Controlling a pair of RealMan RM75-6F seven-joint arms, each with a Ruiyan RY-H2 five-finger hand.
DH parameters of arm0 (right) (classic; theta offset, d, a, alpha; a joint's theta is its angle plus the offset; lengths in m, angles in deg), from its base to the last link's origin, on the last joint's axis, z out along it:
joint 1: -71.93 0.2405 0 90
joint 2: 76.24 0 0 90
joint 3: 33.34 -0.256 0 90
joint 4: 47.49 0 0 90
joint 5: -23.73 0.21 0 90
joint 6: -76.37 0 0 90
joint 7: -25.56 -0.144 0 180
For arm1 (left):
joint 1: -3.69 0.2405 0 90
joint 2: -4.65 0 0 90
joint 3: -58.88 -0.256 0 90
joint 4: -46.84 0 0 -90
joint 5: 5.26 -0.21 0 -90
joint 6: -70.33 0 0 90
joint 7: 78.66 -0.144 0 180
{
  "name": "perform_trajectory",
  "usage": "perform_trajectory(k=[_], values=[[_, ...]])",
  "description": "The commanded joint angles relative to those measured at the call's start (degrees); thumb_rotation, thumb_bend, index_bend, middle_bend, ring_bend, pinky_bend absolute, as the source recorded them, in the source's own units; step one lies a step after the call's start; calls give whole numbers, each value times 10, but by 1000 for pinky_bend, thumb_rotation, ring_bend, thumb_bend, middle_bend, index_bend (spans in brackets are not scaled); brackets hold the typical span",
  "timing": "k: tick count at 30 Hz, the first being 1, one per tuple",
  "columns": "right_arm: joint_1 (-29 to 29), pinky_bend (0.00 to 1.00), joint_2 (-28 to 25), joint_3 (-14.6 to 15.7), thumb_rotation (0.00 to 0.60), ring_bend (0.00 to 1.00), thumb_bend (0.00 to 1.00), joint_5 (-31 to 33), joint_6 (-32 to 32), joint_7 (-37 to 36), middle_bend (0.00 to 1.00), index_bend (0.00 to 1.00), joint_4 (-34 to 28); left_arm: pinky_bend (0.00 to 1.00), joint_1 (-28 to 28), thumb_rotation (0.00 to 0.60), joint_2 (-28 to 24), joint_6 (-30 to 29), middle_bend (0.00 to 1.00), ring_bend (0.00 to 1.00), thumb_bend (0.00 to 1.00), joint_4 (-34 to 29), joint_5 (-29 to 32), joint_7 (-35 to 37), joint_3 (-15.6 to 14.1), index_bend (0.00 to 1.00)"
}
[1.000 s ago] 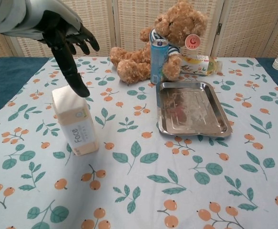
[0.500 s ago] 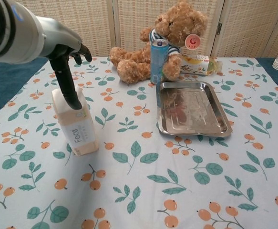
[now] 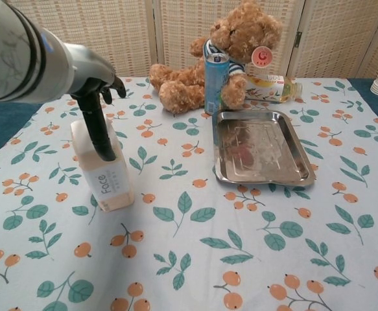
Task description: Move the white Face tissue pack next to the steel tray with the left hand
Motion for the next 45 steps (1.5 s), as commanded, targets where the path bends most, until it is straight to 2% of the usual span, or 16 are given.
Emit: perform_trajectory(k=[1,15,31,45], values=[[0,0,-2,-1,600,0,120,0,0,-3,0,24,0,91,7,600,3,6,69,0,157,9,-6,5,-6,0],[0,0,-13,9,600,0,119,-21,14,8,0,16,4,99,17,600,21,19,81,0,158,43,-38,1,-31,0],[1,0,-18,11,600,0,119,-23,22,-1,0,16,2,106,28,600,32,24,107,0,157,73,-45,-12,-19,0],[7,0,-31,11,600,0,120,-18,40,-23,0,16,1,148,43,600,33,36,176,31,162,96,-54,-25,-27,29]])
